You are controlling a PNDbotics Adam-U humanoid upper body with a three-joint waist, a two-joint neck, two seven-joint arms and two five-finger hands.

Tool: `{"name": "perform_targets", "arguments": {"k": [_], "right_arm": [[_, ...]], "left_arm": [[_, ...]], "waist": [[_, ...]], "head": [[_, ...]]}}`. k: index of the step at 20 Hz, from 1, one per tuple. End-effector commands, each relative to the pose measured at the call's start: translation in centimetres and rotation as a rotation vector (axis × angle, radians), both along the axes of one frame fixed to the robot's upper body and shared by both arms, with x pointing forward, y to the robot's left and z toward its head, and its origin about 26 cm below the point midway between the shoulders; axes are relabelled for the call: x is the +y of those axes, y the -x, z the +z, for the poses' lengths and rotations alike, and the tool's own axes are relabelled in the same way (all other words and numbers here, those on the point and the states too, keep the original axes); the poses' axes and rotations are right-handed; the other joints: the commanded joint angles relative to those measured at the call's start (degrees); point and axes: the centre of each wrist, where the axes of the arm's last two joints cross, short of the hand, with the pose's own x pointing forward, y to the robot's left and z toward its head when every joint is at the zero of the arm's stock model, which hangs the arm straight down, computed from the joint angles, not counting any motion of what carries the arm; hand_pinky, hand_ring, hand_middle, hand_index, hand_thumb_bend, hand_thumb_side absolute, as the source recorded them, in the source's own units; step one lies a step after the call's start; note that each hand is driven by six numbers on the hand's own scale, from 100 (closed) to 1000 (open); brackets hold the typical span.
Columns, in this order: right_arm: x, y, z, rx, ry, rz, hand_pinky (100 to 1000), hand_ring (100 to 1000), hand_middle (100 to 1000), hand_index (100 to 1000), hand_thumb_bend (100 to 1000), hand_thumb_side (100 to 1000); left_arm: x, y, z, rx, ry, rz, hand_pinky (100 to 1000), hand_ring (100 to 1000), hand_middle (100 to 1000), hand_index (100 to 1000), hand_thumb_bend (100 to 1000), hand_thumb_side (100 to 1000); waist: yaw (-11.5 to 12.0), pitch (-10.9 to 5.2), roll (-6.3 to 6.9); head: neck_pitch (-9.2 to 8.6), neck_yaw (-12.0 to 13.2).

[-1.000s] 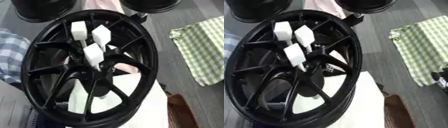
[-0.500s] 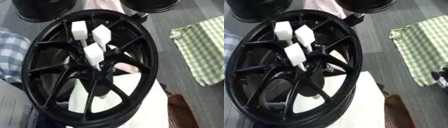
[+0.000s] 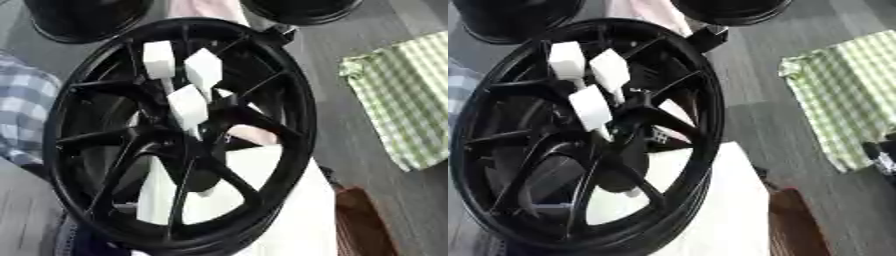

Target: Pull the pin out of the wheel hub.

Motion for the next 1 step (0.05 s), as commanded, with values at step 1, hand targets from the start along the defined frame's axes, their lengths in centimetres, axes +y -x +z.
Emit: {"name": "perform_targets", "arguments": {"k": [1], "right_arm": [[-0.22, -0.41, 1.25, -0.020, 0.024, 0.019, 688, 598, 576, 803, 658, 211]], "left_arm": [[-1.16, 0.51, 2.46, -0.148, 0.025, -0.035, 646, 604, 498, 767, 100, 593]], "waist": [[-0.7, -1.52, -0.48]], "head": [[-0.29, 1.1]]}}
